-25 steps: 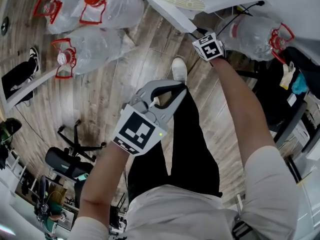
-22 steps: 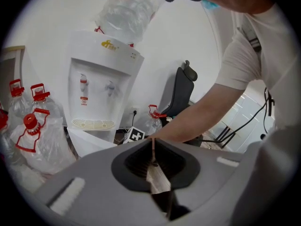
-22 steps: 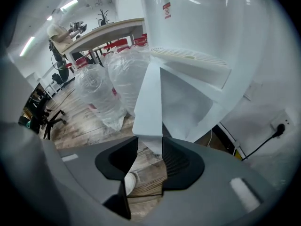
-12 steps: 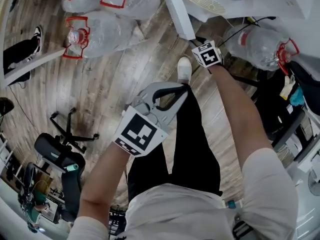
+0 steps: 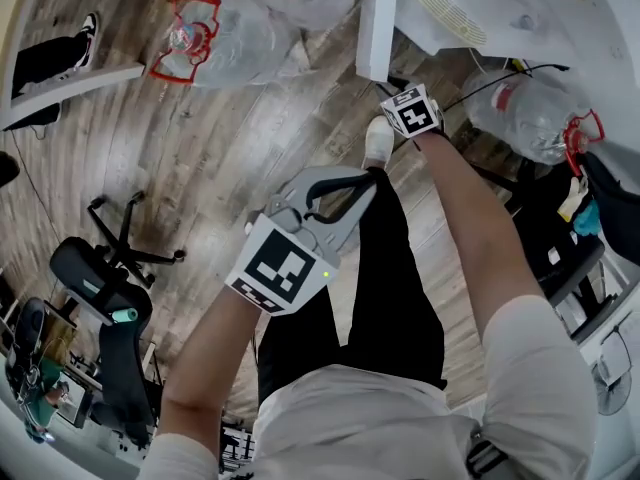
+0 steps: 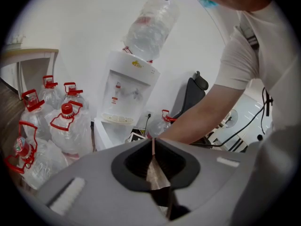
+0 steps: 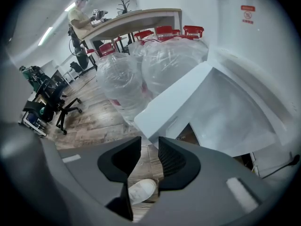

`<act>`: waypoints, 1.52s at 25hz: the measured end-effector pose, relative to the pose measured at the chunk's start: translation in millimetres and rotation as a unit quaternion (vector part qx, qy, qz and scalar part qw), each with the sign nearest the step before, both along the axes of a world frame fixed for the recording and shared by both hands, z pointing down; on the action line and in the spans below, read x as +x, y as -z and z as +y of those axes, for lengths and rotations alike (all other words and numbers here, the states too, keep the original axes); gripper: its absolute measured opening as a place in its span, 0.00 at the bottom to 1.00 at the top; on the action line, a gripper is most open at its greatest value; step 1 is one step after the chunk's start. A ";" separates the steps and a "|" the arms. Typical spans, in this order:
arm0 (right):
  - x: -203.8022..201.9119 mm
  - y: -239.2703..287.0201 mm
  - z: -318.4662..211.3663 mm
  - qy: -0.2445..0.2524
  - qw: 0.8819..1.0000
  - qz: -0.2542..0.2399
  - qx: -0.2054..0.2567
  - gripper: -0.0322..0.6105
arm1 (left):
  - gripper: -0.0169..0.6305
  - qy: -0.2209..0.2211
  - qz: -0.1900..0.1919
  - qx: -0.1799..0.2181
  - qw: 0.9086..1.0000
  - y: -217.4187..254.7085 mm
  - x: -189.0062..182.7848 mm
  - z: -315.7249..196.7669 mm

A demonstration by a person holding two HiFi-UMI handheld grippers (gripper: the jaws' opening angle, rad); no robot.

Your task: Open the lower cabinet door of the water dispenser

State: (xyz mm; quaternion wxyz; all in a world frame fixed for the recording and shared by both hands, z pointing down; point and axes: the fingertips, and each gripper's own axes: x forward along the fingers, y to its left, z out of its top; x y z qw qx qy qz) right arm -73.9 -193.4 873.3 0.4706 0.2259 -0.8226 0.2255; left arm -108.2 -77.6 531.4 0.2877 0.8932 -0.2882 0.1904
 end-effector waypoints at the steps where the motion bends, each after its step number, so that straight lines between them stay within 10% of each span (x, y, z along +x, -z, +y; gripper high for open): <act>1: -7.0 0.5 1.7 0.004 1.000 0.000 -0.001 0.23 | 0.12 0.005 -0.001 0.001 1.000 0.6 -5.1 2.4; 26: -152.9 12.3 -2.9 0.064 0.997 -0.031 0.005 0.23 | 0.12 0.075 -0.017 0.000 0.997 -2.5 -81.6 51.5; 38: -151.2 36.4 -4.2 0.065 0.997 -0.017 0.026 0.23 | 0.12 0.061 -0.027 -0.001 0.998 6.7 -88.2 62.1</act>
